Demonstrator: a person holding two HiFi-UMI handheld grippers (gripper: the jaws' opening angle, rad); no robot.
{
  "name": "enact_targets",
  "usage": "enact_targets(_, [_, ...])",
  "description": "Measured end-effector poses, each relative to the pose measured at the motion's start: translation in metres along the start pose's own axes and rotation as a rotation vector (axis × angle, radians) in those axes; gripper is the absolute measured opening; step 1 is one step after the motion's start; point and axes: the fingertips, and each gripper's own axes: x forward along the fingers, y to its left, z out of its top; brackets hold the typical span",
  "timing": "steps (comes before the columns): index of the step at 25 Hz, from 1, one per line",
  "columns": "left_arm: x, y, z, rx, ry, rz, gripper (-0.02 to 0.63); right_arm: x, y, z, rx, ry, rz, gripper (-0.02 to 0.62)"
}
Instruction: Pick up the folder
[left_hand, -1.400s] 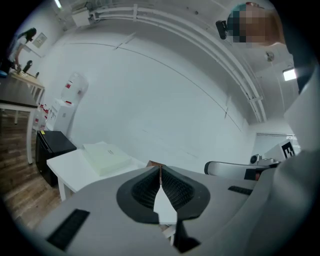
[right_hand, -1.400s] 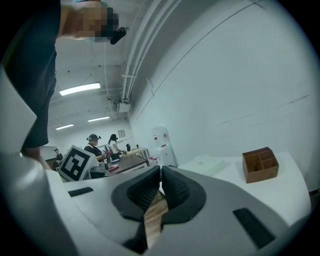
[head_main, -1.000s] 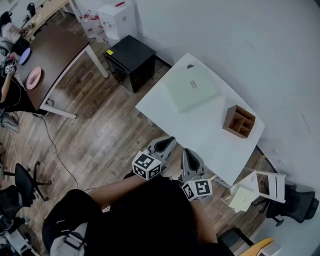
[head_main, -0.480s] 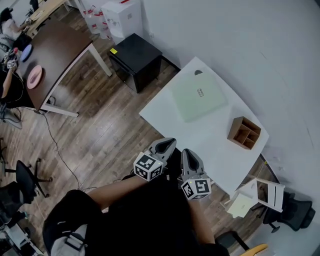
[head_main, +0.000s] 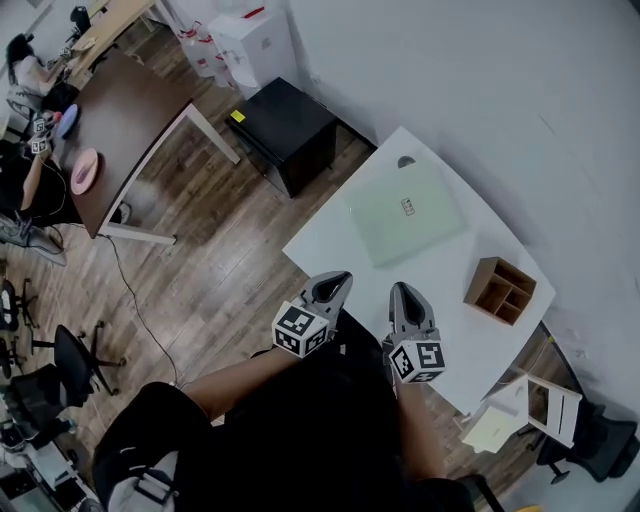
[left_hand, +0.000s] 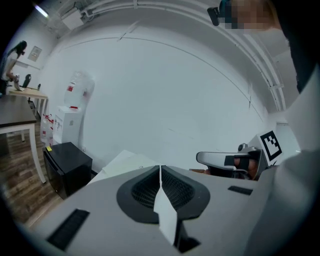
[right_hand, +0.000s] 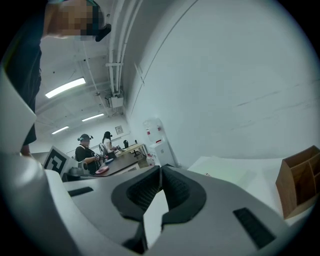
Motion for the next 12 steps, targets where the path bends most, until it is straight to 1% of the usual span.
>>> enact_targets(3, [0.02,0.007,-0.004,0.033,0.039,0.017,0.021,0.015,-0.035,0.006,0.018,0.02,-0.022,0.035])
enact_targets(5, [0.034,0.01,-0.008,0.033,0.065,0.022,0.021,0.024,-0.058,0.007,0.026,0.039,-0.031,0.035])
enact_targets(9, [0.059,0.024,-0.014,0.024,0.104,0.046,0.021,0.048,-0.097,0.008,0.012,0.069,-0.048,0.035])
enact_targets(12, [0.076,0.032,-0.02,0.051,0.136,0.071,0.021,0.064,-0.121,0.006,-0.004,0.09,-0.039,0.035])
